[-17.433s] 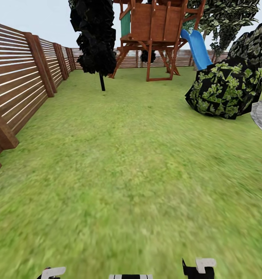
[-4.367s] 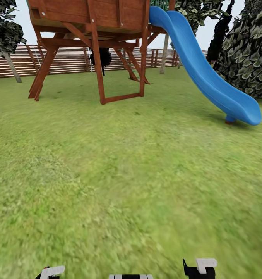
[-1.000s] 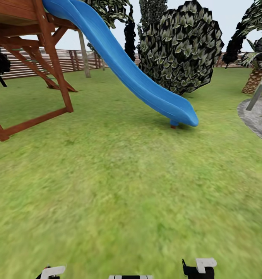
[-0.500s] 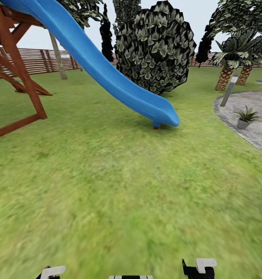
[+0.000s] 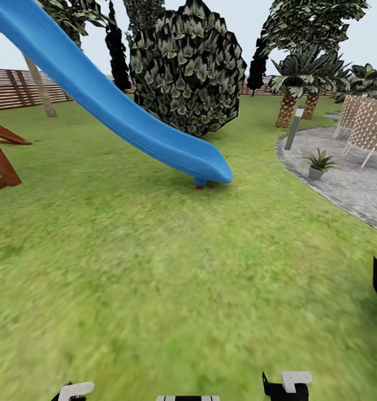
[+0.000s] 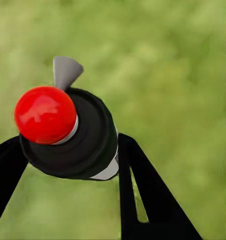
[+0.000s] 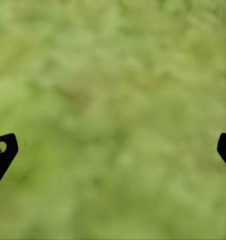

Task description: Pick up the pesticide atomizer in the garden and spray insectifuge to fully cover both potted plants in the garden.

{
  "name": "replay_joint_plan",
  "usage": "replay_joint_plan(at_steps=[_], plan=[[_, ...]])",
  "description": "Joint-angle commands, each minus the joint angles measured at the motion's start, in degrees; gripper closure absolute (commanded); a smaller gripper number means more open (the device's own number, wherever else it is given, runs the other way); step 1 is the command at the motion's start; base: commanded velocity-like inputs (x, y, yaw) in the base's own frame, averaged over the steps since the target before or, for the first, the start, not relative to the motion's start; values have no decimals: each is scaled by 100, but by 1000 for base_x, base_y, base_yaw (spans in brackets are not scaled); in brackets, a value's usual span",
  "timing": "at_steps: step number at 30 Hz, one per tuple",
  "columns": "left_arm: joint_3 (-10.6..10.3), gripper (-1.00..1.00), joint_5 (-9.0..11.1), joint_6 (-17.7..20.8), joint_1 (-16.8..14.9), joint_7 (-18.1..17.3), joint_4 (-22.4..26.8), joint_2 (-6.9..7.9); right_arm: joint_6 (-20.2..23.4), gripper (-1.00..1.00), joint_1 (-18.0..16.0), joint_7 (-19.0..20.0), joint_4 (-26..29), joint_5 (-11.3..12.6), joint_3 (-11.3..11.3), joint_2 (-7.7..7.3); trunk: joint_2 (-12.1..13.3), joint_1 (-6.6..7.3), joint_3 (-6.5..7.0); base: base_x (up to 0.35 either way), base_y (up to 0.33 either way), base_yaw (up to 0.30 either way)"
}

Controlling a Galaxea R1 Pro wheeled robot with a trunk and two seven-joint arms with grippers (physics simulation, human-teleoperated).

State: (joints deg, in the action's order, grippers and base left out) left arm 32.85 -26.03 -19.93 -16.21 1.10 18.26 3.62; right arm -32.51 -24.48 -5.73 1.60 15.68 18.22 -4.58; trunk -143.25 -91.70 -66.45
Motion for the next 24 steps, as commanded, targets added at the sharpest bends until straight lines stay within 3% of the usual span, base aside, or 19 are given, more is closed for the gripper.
replay_joint_plan(at_steps=[1,15,24], plan=[[37,100,-60,-29,-5,13,-7,-1,-9,-100,-2,-24,-1,31,50,0,-1,-2,-4,337,0,-299],[37,100,-60,-29,-5,12,-15,-1,-9,-100,2,-24,-1,31,50,2,-1,-2,-4,337,1,-299],[37,100,-60,-29,-5,13,-14,-1,-9,-100,1,-24,-1,31,50,2,-1,-2,-4,337,96,-299]])
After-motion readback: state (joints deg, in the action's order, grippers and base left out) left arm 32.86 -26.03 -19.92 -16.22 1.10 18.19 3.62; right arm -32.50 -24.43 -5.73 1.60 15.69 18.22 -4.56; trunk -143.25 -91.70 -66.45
